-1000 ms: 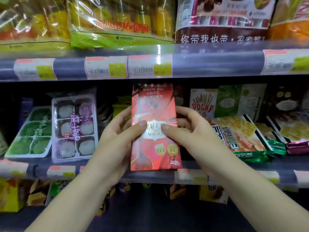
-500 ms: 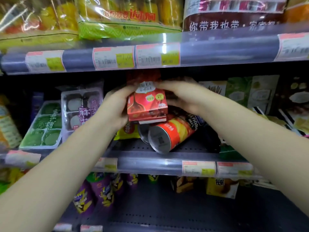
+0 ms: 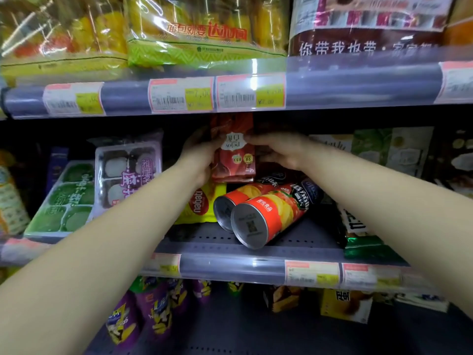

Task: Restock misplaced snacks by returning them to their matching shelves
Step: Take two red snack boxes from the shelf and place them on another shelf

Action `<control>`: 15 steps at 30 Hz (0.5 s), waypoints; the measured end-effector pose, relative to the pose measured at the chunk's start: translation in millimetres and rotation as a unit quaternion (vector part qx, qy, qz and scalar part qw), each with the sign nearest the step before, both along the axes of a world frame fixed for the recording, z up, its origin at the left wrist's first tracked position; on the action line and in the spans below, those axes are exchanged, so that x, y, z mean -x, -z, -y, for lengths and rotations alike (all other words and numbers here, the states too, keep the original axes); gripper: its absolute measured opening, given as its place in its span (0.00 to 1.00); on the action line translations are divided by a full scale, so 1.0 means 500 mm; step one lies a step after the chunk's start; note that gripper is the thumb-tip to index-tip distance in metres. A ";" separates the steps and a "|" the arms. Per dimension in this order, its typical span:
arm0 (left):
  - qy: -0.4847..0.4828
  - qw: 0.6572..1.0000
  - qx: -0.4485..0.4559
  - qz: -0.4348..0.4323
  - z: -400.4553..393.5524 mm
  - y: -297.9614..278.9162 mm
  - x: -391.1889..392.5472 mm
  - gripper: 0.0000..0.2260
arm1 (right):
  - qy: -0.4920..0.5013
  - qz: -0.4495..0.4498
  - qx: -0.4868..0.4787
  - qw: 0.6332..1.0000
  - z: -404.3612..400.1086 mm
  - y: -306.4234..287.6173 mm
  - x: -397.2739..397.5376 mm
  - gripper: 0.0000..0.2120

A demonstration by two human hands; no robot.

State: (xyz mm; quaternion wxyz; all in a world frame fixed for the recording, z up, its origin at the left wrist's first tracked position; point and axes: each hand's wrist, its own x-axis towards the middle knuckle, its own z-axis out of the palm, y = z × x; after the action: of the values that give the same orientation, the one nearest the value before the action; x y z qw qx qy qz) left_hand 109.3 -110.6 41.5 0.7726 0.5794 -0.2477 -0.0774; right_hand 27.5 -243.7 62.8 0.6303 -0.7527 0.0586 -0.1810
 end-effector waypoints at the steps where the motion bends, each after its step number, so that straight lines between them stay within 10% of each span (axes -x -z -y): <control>1: 0.000 1.000 -0.002 -0.006 0.000 0.001 -0.002 0.16 | 0.000 0.004 -0.010 1.000 0.001 0.003 -0.003 0.18; 15: -0.057 0.990 0.119 0.042 -0.027 0.028 -0.022 0.22 | -0.054 0.028 0.025 0.998 -0.005 0.022 -0.046 0.25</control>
State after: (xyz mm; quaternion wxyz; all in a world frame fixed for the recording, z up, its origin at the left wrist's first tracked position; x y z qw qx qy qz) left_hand 120.3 -97.1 27.5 0.8281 0.4995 -0.2536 0.0215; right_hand 50.5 -241.4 51.8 0.6213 -0.7652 -0.0044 -0.1688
